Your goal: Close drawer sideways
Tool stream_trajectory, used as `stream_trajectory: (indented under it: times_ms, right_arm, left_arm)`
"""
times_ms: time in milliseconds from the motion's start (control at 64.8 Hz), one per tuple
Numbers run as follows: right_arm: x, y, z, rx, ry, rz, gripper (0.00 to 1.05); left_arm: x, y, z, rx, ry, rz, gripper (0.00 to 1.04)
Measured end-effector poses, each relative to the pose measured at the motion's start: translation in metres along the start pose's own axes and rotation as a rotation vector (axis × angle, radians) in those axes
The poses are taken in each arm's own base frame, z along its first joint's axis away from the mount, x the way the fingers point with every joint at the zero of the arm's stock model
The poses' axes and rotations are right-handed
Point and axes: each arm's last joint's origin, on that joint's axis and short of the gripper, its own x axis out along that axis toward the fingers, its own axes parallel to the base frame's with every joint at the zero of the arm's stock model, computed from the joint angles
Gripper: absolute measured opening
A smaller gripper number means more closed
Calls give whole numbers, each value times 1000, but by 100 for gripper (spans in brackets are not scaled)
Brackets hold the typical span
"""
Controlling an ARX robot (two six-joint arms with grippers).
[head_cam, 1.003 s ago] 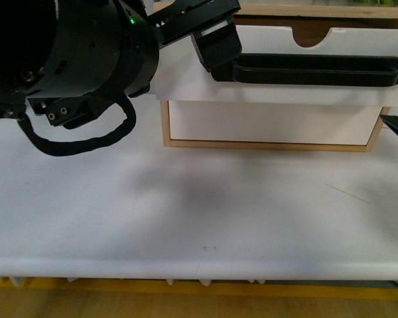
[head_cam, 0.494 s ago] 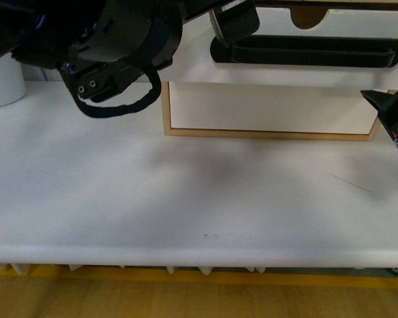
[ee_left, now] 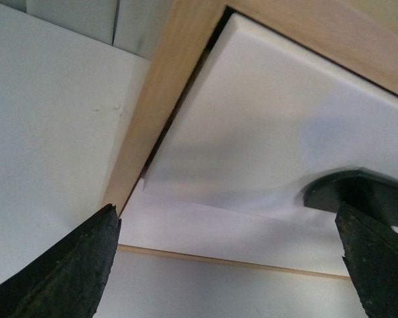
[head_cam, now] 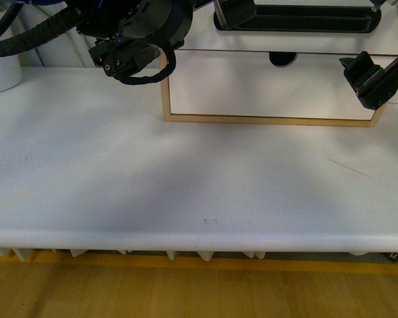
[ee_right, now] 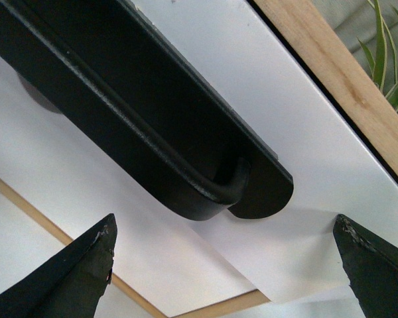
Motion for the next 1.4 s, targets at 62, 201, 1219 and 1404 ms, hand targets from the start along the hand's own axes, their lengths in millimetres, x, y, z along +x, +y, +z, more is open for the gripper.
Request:
stream_trajectory:
  times_ms: [62,201,1219,1404]
  right_arm:
    - [5,0,-1,0,7,-3,96]
    - [9,0,-3,1,13,-2,96]
    - [-200,5,-5,270,27,-158,96]
    - [-243,18,-24,344,66,-230,96]
  left_arm:
    - [6,2,1,-1,3,9,99]
    - [14,4,2,-4,7,12,99]
    - [-186,131,0,-33,-177,271,99]
    - [-228,153,-30,8,-192,402,99]
